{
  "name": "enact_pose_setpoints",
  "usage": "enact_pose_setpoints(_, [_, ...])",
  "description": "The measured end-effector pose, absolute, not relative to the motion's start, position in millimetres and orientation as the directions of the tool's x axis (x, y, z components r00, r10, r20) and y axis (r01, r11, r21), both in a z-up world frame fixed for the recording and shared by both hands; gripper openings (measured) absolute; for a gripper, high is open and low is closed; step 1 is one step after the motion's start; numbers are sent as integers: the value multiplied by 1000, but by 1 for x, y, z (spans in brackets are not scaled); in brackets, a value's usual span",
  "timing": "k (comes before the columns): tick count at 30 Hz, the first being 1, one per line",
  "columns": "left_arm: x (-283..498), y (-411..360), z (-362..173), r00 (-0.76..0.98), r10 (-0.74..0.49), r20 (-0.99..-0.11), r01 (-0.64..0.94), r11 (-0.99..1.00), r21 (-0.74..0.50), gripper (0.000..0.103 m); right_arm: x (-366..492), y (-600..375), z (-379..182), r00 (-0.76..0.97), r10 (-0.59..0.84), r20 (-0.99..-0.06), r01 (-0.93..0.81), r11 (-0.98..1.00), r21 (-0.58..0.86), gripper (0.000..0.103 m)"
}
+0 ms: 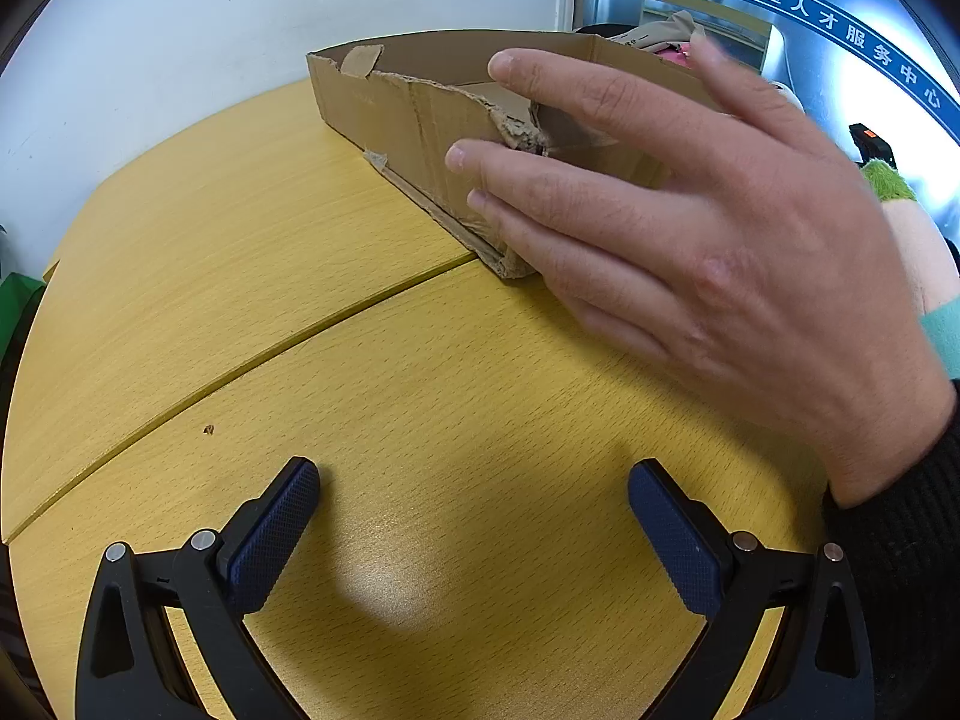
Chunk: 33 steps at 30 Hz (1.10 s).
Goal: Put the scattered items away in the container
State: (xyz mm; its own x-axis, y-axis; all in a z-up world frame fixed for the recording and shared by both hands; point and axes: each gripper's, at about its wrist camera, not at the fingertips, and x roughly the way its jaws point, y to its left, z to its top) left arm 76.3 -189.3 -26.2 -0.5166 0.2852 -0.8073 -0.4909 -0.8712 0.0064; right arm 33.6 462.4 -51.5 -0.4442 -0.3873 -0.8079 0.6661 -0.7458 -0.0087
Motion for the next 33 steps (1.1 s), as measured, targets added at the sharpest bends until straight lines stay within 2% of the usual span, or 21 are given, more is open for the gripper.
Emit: enact_pose_setpoints(33, [81, -184, -27, -519, 278, -808, -484, -875, 10, 103, 35, 462, -52, -445, -387, -808, 665, -746, -9, 103])
